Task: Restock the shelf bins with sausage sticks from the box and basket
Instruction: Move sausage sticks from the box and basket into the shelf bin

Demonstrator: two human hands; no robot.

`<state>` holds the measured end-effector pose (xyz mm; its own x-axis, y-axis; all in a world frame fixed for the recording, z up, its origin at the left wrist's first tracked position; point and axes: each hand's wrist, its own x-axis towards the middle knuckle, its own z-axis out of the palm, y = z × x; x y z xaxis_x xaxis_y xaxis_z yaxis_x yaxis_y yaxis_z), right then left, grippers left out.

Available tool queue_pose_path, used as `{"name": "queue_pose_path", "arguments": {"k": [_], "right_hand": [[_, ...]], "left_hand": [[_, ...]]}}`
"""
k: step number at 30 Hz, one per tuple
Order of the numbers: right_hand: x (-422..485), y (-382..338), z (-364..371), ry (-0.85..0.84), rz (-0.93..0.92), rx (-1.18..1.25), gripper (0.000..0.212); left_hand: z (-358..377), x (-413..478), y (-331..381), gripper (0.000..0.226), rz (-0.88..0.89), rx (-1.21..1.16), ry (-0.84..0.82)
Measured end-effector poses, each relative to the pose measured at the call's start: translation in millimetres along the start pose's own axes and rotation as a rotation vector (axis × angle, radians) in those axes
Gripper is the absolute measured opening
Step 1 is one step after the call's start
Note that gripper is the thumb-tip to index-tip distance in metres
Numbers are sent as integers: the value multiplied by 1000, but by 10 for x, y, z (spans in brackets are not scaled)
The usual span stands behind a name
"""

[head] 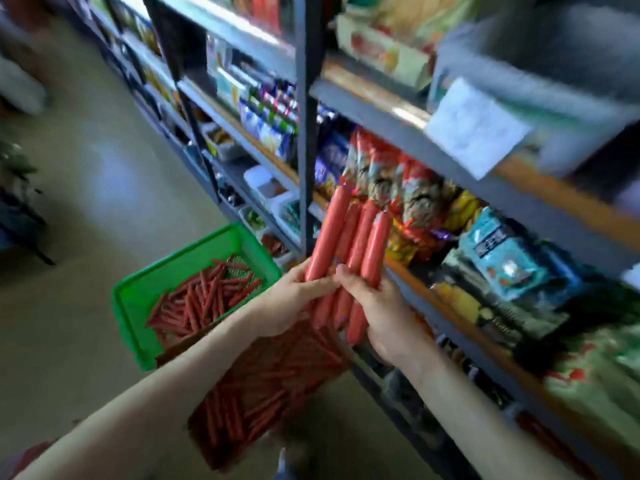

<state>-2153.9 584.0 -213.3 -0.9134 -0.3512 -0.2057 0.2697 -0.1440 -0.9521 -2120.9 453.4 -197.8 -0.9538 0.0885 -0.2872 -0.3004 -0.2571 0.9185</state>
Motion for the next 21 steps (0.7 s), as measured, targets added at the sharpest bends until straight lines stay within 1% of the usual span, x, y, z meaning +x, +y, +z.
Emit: {"name": "queue_pose_path", "arguments": {"k": [1,4,7,11,13,14,16,17,18,19,21], "right_hand": [[-60,-289,-28,5,-61,6,27],[-225,-1063,-66,36,-228,43,12],[-298,-1582,-153,92,-367,42,15],[-377,-2091,-341,126,-500,71,16],[-430,-2258,-450,176,-532,67,28],[-462,-2325,-511,195,-549,64,31],[-551,-2395,-669,178,-584,101,20],[-595,-2408,-770,179,-597,130,18],[-652,-2419,-870,206,-616,117,20],[-704,-2418,-994,276,-635,41,20],[-836,-2433,-1208,425,-659,-132,20]], "left_hand": [[127,-1,256,16,31,46,-78],[451,27,971,29,112,159,-261],[756,79,1531,33,178,270,-419],[1127,208,2063,19,307,496,-584],[1335,285,2242,9,390,691,-667],[1451,331,2298,7,411,771,-719],[1686,444,2348,12,432,876,-821],[1807,490,2353,14,446,917,-849],[1931,537,2346,12,471,955,-871],[2045,597,2337,10,512,1005,-875],[2268,683,2312,21,673,1135,-863]]}}
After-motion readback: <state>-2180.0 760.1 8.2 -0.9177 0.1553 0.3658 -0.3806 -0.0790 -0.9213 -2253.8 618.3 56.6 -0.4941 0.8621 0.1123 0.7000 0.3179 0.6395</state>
